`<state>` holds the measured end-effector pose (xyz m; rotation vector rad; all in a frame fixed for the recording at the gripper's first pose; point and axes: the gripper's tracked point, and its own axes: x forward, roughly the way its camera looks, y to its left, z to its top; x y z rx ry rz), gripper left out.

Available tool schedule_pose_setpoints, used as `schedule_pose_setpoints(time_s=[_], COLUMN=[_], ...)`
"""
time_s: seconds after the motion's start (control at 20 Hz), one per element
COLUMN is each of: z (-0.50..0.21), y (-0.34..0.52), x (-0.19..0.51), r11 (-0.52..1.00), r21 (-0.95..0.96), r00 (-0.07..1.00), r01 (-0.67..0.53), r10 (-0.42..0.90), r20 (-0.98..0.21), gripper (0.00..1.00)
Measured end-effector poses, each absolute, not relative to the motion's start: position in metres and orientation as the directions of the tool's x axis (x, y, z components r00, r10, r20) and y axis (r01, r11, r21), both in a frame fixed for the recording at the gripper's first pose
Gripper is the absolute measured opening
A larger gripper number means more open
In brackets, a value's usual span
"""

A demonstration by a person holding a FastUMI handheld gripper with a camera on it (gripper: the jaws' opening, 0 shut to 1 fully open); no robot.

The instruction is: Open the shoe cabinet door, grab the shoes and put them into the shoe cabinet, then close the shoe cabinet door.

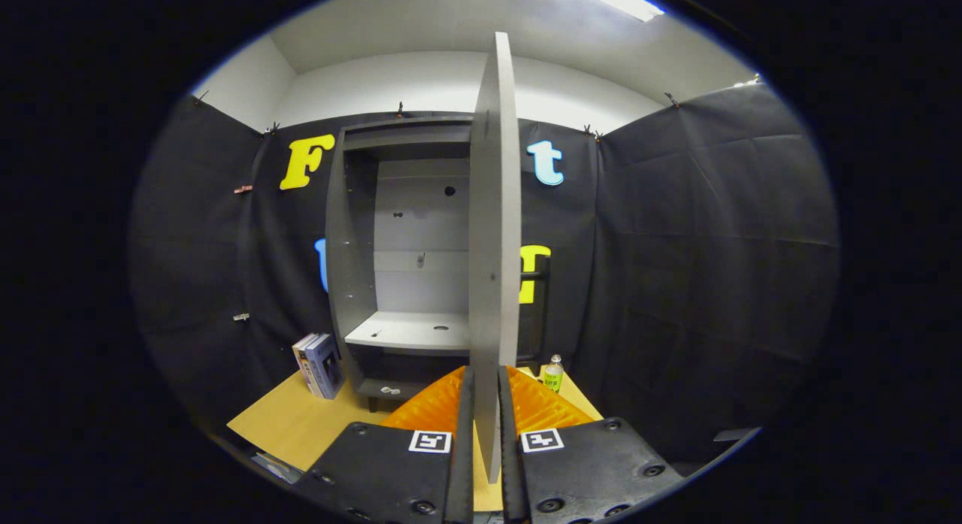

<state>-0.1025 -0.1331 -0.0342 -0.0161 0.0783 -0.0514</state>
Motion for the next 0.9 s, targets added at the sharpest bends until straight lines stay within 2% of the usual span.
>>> schedule_pose_setpoints(time_s=[0.4, 0.9], z=[-0.094, -0.238], y=[-0.046, 0.049], x=[-0.068, -0.007], r11=[1.000, 1.000], r21=[-0.006, 0.024], r00=[0.983, 0.911], r01=[-0.026, -0.021], r10=[0.025, 0.029], r20=[-0.182, -0.412], gripper=[0.19, 0.19])
